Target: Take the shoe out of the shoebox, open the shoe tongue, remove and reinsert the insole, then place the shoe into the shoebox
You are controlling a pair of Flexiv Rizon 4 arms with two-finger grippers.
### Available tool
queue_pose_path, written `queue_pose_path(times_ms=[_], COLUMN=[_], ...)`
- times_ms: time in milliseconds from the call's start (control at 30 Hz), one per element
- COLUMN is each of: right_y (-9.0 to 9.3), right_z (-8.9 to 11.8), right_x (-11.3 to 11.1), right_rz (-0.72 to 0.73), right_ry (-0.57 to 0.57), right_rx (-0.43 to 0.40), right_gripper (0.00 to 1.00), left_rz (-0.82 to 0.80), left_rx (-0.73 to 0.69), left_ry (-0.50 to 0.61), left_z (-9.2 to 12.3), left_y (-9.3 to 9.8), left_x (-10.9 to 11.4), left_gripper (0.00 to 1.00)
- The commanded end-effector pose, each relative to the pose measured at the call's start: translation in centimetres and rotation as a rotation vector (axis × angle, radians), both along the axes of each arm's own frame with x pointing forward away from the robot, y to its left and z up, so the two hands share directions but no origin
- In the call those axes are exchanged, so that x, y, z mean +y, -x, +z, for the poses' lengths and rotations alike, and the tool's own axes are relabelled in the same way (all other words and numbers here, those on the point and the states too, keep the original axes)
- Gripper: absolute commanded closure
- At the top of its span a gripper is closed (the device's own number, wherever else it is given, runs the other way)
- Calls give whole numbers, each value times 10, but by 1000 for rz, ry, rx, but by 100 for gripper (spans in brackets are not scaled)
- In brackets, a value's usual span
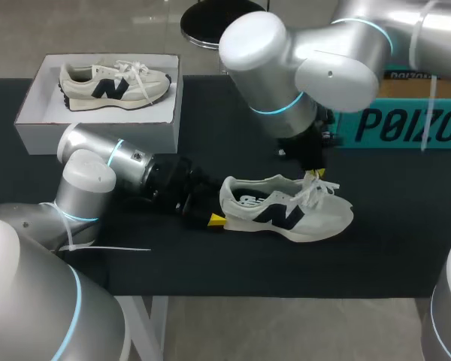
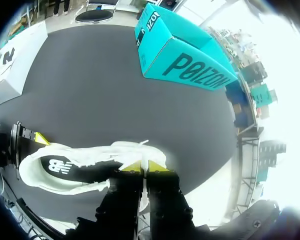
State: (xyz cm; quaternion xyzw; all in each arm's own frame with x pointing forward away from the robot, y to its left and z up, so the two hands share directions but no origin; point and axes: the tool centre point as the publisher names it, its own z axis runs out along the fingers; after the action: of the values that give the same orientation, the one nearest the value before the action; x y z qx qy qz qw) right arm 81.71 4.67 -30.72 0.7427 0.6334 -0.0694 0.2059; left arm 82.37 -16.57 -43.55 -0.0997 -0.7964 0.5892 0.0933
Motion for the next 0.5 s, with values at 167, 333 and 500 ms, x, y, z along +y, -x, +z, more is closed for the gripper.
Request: queue_pose_path(times_ms=[167, 333, 500], right_y=[6, 0, -6], right_z=[11, 14, 15], right_x=[-25, -22, -24], right_rz=[56, 83, 95], right_ry=[-142, -158, -168], right_rx=[-45, -57, -60], right_gripper=[100, 77, 0], left_rz=[2, 2, 2], left_rx=[-1, -1, -1], left_ry=[-2, -2, -2], left_z=[-2, -2, -2], left_y=[0, 0, 0], left_x=[-2, -2, -2], left_gripper=[100, 100, 100])
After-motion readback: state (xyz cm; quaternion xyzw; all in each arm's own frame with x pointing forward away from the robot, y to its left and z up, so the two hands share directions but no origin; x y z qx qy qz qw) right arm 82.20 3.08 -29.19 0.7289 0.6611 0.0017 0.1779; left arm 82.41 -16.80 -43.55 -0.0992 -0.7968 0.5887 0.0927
